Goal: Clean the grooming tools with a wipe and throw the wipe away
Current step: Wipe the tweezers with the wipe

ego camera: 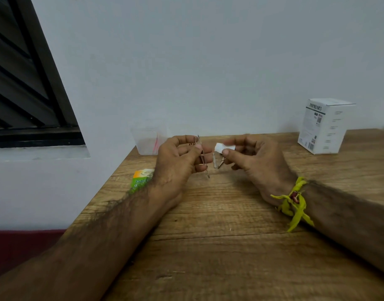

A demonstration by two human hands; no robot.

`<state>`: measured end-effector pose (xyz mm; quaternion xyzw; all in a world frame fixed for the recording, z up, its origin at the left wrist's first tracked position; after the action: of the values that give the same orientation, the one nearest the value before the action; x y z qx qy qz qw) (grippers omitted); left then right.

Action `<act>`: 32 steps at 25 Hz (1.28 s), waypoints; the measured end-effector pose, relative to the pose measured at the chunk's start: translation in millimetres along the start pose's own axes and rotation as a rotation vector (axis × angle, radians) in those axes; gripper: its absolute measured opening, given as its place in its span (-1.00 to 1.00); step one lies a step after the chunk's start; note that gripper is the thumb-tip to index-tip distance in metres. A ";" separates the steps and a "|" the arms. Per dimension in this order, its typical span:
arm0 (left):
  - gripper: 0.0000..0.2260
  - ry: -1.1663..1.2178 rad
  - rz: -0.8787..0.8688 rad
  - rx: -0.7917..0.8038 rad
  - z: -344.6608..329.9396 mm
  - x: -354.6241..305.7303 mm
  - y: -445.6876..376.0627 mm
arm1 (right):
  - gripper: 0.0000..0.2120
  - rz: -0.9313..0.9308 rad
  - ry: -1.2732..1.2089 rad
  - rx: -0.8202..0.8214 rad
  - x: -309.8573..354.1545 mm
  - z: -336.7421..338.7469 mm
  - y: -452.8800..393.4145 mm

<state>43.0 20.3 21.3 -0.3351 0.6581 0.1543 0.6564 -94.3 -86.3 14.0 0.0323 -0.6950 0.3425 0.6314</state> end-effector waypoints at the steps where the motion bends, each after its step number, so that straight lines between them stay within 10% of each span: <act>1: -0.86 0.017 0.025 0.015 -2.1 2.0 1.1 | -0.73 0.015 -0.002 -0.025 -0.3 1.6 -1.1; 18: -0.94 0.049 0.118 0.088 -10.7 10.8 4.6 | -0.87 0.676 0.620 0.058 23.3 -12.0 19.6; 23: -0.97 0.017 0.149 0.099 -12.6 10.4 5.0 | -0.94 0.716 0.605 -0.211 25.7 2.9 12.7; 32: -0.96 0.044 0.164 0.101 -11.5 12.4 3.3 | -0.93 0.720 0.688 0.103 18.1 -11.6 14.7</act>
<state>33.2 12.3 9.6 -0.2499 0.7045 0.1668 0.6430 -95.1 -62.1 23.5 -0.2932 -0.3958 0.5632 0.6634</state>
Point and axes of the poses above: each hand's wrist, its own y-axis away from the middle knuckle, its own z-axis out of the back of the hand, x = y × z, the point moved 3 cm from there along -y, towards the middle knuckle, and after that the axes turned 3 degrees about -y, right-handed, at the moved point
